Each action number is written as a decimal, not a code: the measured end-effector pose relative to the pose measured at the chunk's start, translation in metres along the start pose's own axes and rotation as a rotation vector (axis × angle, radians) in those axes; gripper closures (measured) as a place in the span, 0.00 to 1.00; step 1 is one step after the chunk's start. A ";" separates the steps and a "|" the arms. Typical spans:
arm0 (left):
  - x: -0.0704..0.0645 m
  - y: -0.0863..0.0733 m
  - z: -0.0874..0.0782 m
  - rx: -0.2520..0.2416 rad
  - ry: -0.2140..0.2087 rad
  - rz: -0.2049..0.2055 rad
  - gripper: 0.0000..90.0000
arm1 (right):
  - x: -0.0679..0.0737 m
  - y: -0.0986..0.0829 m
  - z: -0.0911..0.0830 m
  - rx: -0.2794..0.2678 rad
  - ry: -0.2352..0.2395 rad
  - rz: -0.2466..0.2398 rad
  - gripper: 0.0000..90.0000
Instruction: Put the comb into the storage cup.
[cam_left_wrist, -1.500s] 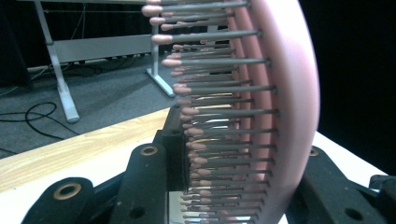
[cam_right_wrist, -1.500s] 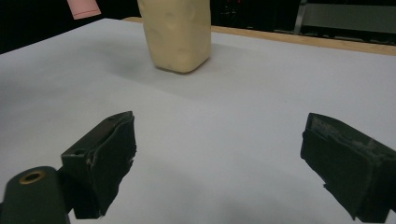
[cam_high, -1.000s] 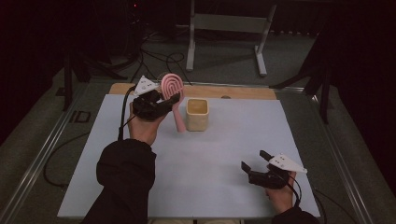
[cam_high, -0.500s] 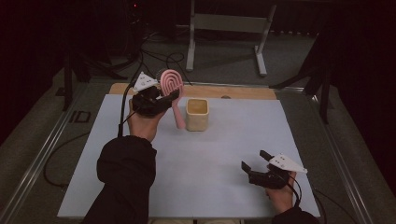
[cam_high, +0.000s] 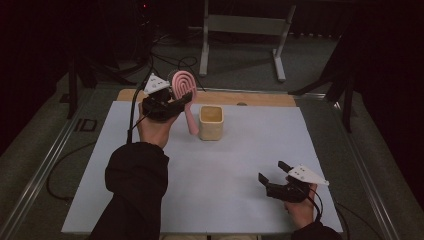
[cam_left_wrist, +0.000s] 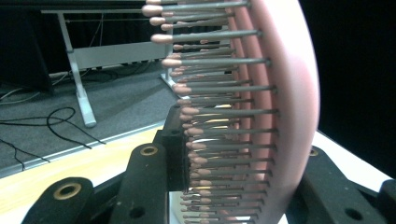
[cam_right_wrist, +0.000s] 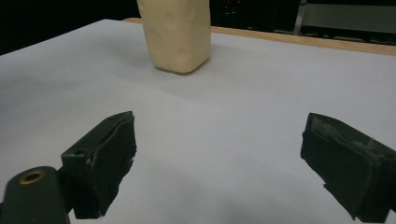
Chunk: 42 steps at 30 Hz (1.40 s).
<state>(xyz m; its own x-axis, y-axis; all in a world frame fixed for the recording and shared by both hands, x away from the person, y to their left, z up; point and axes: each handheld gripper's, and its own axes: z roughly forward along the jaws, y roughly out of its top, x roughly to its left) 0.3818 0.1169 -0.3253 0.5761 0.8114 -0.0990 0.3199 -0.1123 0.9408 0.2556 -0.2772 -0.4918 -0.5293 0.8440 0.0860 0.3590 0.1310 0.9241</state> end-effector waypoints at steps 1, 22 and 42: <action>0.000 0.001 0.000 -0.001 0.001 0.001 0.72 | 0.000 0.000 0.000 0.001 0.000 0.002 0.11; -0.001 0.016 0.006 -0.018 0.017 0.024 0.72 | -0.001 0.000 0.000 -0.001 0.001 0.005 0.11; -0.002 0.027 0.013 -0.040 0.032 0.025 0.72 | 0.000 0.000 -0.001 -0.004 0.003 0.017 0.11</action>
<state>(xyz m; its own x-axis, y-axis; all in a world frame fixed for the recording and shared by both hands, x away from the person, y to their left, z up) 0.3991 0.1051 -0.3034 0.5589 0.8267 -0.0652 0.2745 -0.1103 0.9552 0.2551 -0.2779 -0.4910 -0.5251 0.8448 0.1031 0.3654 0.1143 0.9238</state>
